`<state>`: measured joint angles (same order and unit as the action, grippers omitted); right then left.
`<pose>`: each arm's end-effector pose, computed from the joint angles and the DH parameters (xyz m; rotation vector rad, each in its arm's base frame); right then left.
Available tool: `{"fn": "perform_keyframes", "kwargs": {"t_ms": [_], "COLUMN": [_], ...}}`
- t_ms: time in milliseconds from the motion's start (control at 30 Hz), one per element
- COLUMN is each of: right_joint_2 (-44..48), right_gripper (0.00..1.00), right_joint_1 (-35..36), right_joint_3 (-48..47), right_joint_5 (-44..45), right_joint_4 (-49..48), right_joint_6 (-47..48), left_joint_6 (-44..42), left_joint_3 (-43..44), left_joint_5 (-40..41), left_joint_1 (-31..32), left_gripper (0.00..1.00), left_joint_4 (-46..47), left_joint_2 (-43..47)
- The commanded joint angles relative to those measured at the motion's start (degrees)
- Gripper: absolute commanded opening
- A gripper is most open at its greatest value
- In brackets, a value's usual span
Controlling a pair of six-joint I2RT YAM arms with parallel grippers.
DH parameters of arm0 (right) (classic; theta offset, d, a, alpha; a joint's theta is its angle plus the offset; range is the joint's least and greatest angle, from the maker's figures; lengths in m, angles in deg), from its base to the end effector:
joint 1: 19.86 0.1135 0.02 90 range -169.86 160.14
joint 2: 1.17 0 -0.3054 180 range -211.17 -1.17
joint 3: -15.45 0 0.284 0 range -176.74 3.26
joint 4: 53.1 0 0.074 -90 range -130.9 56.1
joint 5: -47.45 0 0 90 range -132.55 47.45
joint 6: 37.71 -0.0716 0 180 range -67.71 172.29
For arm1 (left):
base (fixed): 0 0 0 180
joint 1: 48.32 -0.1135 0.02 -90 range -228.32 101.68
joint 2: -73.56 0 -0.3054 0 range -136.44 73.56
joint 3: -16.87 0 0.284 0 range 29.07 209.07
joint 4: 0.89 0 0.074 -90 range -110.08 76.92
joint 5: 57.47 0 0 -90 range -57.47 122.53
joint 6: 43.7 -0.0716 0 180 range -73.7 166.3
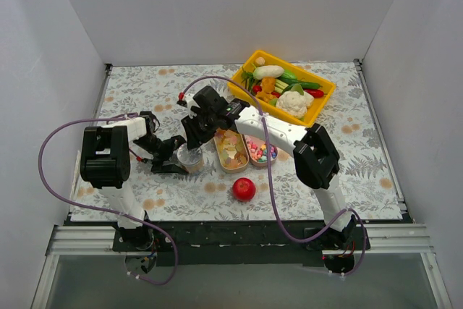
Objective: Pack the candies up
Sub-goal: Screw the bottle lid onto the packing bottle.
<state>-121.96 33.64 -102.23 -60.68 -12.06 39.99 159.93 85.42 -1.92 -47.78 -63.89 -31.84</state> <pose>0.3163 0.4649 0.2615 -1.0308 2.2660 0.9033 0.3052 -0.0434 0.1065 2.1531 -1.3415 0.2438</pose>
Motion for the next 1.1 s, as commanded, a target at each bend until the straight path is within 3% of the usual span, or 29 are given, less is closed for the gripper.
{"fn": "perform_keyframes", "kwargs": {"t_ms": [0,267,500,600,867,1067], "right_joint_2": [0.8,-0.9,-0.4,-0.1,5.6,9.1], "right_gripper": [0.44,0.4,0.12,0.06,0.04,0.04], "right_joint_1": [-0.2,-0.3,0.1,0.5,2.1,3.0], "right_joint_3": [-2.2,-2.5,-0.7,0.9,11.9,14.5], "right_joint_5": [6.1,4.0,-0.8,-1.7,-2.3,-1.8], "right_joint_4": [0.7,1.2,0.9,1.9,-0.9,-1.6], "right_joint_6": [0.1,0.4,1.3,1.5,-0.6,-1.3], "left_joint_6": [-1.0,-1.1,-1.1,-1.0,-0.9,-0.9], "left_joint_3": [-7.3,-7.1,-6.8,-6.9,-6.2,-5.6], "left_joint_5": [-8.1,-8.1,-8.4,-8.3,-9.2,-8.9], "left_joint_1": [2.2,2.2,2.2,2.2,2.2,2.2], "left_gripper": [0.73,0.73,0.72,0.72,0.72,0.72], "left_joint_4": [5.7,5.7,5.9,6.2,6.7,6.5], "left_joint_2": [-11.8,-12.0,-12.5,-12.9,-13.8,-13.9]}}
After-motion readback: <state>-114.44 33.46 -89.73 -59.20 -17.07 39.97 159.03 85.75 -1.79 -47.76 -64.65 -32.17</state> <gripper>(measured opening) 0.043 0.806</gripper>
